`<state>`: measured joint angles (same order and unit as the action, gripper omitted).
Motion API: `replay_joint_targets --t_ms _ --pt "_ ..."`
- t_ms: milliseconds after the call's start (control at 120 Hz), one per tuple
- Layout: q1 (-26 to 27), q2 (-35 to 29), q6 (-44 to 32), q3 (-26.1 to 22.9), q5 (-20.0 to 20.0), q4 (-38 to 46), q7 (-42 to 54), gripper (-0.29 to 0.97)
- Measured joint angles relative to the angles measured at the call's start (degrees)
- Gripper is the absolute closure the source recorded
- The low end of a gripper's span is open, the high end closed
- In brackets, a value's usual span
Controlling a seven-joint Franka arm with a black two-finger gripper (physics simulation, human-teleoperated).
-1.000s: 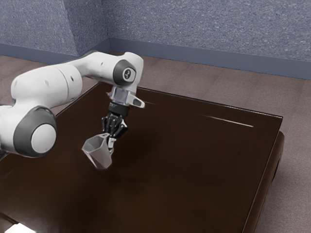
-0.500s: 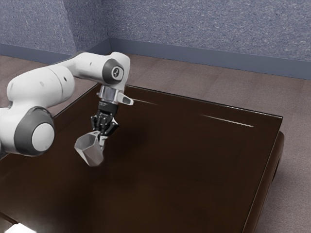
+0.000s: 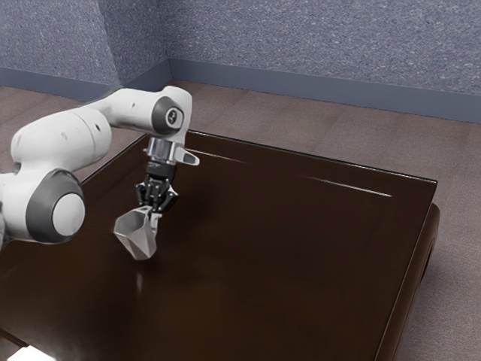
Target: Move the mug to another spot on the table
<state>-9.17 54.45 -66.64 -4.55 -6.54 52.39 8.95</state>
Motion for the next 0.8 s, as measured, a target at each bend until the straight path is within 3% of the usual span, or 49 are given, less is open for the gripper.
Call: replay_joint_targets --t_ms 492,658,800 --pt "0.84 2.09 -3.54 -2.30 -0.38 -3.36 -0.62 0.73" --pt "0.76 2.21 -4.05 -2.46 0.15 -3.06 -1.33 0.37" --pt "0.85 1.78 -5.19 -2.66 0.32 -3.06 -2.07 0.19"
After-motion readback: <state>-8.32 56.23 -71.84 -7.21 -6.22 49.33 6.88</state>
